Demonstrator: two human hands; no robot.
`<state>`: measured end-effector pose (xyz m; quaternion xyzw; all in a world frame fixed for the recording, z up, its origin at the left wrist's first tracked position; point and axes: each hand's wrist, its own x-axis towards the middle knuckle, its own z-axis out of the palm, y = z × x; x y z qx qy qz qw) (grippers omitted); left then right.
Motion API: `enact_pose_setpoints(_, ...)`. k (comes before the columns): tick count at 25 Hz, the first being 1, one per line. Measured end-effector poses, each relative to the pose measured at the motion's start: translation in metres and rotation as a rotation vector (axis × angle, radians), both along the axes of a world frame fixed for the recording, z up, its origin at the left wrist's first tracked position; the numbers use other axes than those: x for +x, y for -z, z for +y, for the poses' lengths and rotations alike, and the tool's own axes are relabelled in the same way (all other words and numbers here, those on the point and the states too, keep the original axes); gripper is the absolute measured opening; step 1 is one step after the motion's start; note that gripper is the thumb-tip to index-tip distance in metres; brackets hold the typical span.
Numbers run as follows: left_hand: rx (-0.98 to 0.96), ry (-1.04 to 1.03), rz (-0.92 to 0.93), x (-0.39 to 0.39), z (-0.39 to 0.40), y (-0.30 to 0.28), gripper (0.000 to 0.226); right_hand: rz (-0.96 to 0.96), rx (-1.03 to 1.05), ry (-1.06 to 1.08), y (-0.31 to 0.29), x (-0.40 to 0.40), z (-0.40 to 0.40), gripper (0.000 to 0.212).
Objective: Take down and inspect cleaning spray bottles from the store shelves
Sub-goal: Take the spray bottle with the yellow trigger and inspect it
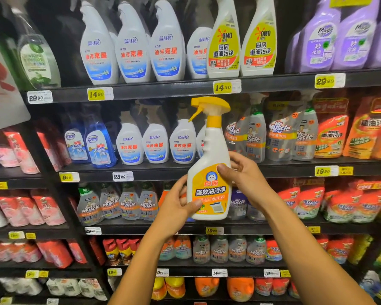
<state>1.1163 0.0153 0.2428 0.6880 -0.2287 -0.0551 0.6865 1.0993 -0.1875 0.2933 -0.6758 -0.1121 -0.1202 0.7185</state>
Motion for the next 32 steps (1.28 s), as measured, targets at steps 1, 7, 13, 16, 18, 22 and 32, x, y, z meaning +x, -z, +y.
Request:
enact_pose_setpoints(1,0.063,-0.009,-0.022,0.007,0.001,0.001,0.061,-0.012,-0.04,-0.002,0.002,0.001,-0.002,0.038)
enact_pose_setpoints(7,0.433,-0.14,-0.22,0.04,0.002,0.008,0.055,-0.151,-0.319,0.051,0.02,-0.002,0.0,0.045)
enact_pose_setpoints(13,0.552,-0.385,-0.506,0.052,-0.005,0.019,0.04,-0.314,-0.538,0.11,0.035,-0.003,-0.002,0.064)
enact_pose_setpoints(16,0.595,-0.451,-0.597,0.058,-0.007,0.019,0.019,-0.397,-0.596,0.156,0.034,-0.006,0.0,0.067)
enact_pose_setpoints(18,0.564,-0.474,-0.626,0.059,-0.005,0.019,0.02,-0.443,-0.586,0.161,0.033,-0.007,0.001,0.065)
enact_pose_setpoints(22,0.527,-0.484,-0.633,0.057,-0.003,0.017,0.016,-0.463,-0.584,0.149,0.029,-0.007,0.004,0.059)
enact_pose_setpoints(32,0.22,0.017,-0.191,0.027,0.015,-0.001,0.053,-0.264,-0.205,-0.001,0.009,-0.002,0.002,0.038)
